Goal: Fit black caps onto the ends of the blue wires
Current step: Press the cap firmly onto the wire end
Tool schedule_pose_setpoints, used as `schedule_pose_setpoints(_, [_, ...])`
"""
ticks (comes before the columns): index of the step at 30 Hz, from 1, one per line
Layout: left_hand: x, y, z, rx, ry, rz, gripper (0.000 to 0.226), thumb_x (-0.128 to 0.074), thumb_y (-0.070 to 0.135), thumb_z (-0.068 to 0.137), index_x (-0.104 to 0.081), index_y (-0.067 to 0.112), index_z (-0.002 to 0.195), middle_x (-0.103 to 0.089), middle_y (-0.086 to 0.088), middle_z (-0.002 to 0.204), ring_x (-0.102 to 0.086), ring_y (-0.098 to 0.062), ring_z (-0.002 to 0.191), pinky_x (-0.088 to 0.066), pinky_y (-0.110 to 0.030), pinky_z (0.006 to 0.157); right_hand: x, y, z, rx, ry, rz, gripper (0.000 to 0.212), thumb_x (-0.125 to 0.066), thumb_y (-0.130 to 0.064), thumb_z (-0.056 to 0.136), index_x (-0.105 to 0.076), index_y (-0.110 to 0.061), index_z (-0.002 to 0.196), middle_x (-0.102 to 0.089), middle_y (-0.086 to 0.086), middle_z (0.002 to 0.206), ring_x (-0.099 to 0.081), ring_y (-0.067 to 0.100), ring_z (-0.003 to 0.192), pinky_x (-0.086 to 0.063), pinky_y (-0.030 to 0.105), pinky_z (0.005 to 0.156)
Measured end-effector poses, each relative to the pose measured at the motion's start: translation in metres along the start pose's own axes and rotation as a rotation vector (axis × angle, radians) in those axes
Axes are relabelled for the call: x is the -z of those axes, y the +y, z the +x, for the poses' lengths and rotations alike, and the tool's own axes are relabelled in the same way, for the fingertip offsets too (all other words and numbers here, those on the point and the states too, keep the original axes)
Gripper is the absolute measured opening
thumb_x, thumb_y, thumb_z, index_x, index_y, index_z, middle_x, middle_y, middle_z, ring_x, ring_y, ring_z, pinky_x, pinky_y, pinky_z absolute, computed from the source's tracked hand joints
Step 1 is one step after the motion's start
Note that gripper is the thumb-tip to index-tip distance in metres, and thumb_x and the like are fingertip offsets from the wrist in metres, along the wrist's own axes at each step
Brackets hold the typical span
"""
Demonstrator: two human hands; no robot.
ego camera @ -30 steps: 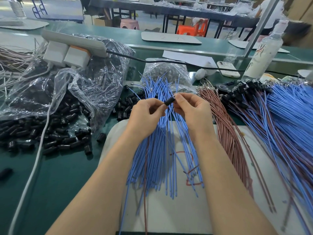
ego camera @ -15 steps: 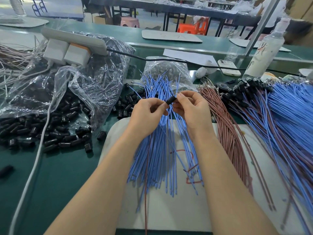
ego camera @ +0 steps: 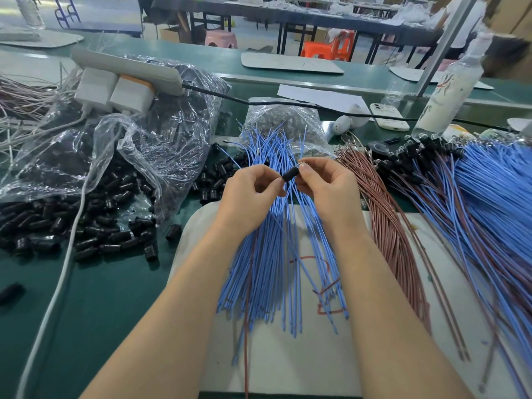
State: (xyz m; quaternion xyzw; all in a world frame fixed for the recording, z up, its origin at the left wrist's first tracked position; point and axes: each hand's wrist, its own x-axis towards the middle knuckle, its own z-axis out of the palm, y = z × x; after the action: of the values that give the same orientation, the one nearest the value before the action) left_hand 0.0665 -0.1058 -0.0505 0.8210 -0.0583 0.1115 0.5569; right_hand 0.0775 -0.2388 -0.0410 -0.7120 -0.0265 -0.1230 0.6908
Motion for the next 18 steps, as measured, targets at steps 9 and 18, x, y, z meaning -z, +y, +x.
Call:
schedule_pose_setpoints(9, [-0.0011,-0.0008,0.0015,0.02,0.015,-0.04,0.011,-0.06,0.014,0.091,-0.065,0.016,0.082,-0.07,0.006,0.073,-0.059,0.004,0.061,-0.041,-0.014,0.062,-0.0043,0.0012,0.0001,-0.151,-0.144,0.061,0.009,-0.064,-0.006,0.088,-0.067,-0.014,0.085,-0.068,0.003,0.079,-0.063,0.017,0.078,-0.055,0.032,0.081])
schedule_pose_setpoints(18, [0.0,-0.0034,0.0004,0.017,0.032,0.075,0.015,-0.061,0.017,0.089,-0.062,0.02,0.075,-0.068,0.009,0.067,-0.051,0.005,0.053,-0.035,-0.006,0.054,0.001,0.0034,0.0023,-0.074,-0.022,0.091,0.014,-0.063,-0.005,0.088,-0.068,-0.017,0.083,-0.066,-0.009,0.071,-0.061,0.006,0.072,-0.054,0.022,0.076])
